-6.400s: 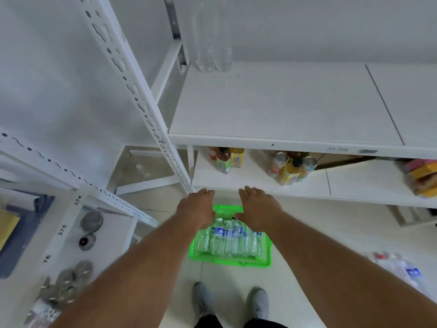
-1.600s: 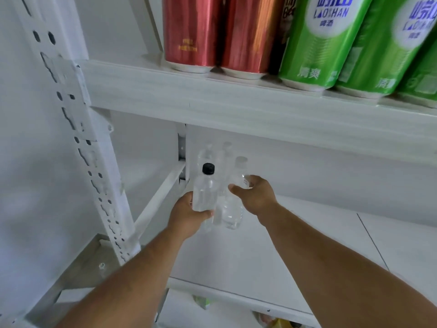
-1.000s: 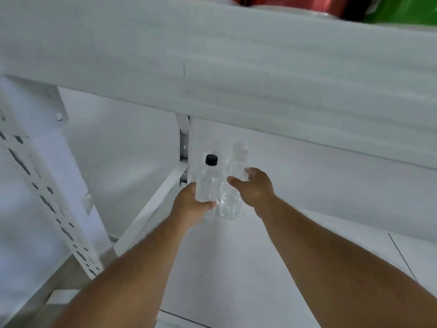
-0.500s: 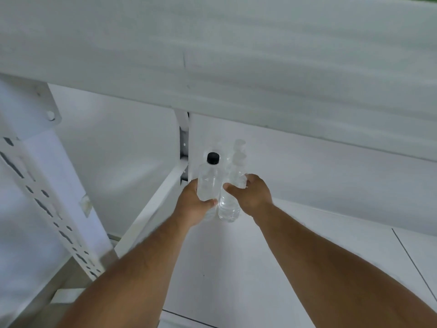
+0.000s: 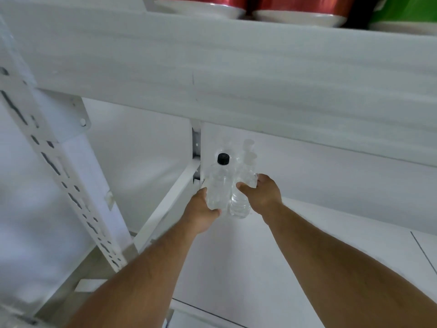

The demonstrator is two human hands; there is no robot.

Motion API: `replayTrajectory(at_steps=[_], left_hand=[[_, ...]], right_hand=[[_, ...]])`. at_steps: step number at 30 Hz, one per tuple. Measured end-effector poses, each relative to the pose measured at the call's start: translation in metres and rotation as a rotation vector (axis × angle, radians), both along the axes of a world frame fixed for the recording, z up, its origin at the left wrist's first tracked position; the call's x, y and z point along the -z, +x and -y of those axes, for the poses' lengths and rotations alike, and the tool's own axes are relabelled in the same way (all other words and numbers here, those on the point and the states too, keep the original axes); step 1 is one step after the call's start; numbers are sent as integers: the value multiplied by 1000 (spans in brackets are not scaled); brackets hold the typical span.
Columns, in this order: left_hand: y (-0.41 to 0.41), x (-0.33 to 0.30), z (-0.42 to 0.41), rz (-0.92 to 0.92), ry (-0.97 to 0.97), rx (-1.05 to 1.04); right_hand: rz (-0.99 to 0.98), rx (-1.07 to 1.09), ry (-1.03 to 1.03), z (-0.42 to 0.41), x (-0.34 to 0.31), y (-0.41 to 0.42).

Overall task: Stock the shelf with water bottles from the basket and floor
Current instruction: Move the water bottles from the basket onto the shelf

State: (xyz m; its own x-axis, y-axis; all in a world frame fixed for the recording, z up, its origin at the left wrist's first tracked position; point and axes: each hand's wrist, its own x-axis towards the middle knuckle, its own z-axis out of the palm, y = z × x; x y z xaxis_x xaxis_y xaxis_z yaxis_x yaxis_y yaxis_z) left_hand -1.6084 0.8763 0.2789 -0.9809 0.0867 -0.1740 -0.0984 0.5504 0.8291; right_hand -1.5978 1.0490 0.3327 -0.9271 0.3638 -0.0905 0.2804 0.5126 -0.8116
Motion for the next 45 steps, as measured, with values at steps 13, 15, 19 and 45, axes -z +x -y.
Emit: replayTrajectory(at_steps=[13,15,19,45], left_hand=[[45,-16,6,-18,-82,47],[55,-22,10,-44,-176,100],[76,-34,21,-95,-441,233],[319,-44,41,-104,-837,529]], right_hand=[[145,-16,8,7,2,28],[190,-20,55,15,2,44],[248,-57,218,32,2,86],[289,-381,665,51,22,373]])
